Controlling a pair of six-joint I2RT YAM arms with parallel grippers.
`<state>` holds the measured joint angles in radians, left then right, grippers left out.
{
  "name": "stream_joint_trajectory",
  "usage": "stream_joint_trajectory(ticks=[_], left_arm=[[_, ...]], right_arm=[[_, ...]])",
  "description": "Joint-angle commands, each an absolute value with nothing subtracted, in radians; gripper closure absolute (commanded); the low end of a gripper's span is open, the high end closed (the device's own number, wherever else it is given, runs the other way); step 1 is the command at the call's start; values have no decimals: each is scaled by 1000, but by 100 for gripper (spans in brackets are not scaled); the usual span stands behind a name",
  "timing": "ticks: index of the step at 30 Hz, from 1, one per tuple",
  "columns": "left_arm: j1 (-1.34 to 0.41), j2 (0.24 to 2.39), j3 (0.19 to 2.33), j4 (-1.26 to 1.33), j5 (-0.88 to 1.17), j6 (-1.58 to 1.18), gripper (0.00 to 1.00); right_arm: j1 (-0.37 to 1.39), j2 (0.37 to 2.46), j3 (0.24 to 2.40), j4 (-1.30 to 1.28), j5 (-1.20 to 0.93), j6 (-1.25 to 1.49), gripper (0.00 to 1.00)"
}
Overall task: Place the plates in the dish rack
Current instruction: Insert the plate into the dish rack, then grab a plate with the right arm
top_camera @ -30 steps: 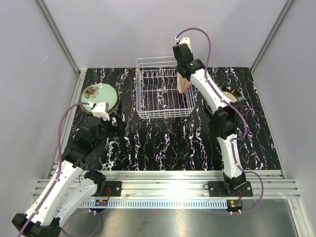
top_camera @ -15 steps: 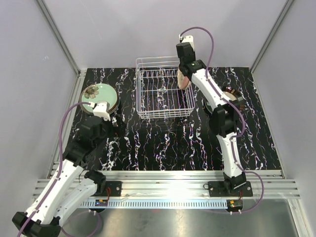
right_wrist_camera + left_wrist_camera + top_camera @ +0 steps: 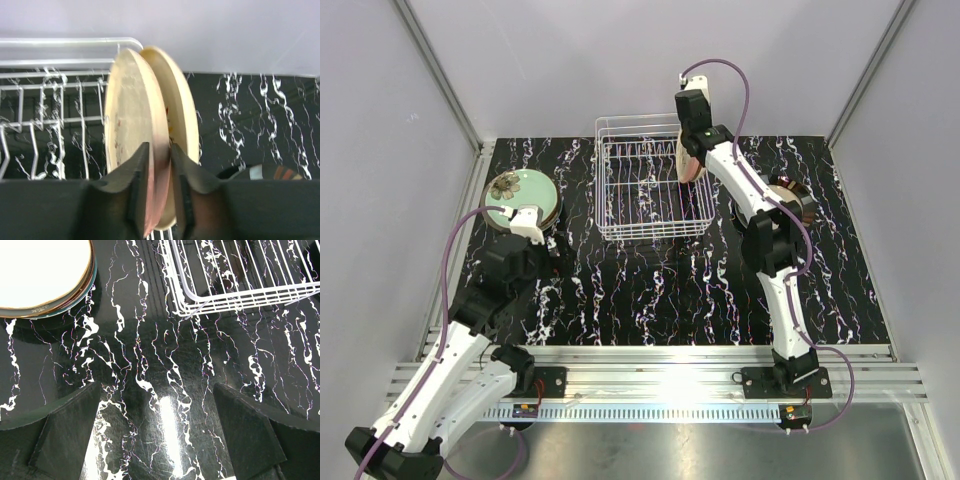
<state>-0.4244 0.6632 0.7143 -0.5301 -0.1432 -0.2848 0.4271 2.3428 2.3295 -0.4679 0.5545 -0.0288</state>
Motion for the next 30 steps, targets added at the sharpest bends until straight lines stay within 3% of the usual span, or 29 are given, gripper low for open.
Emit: stream_joint_trajectory(ticks=[1,6,19,26,30], left_arm=[[-430,663,764,-502,-156,-272,1],[-430,663,764,-500,-158,-270,1],[-428,655,764,-499,-176,-270,1],[-429,638,758,-494,-216,-273,1],[-428,638,761,-494,-225,-273,1]], right_arm=[[430,2313,2365,-310,528,-17,68],[430,2315,2391,-321,520,-28,55],[431,2168,2369,-399,476,-6,44],[313,1875,2010,-384,326,288,37],[134,1659,1662,-301,163,449,38]])
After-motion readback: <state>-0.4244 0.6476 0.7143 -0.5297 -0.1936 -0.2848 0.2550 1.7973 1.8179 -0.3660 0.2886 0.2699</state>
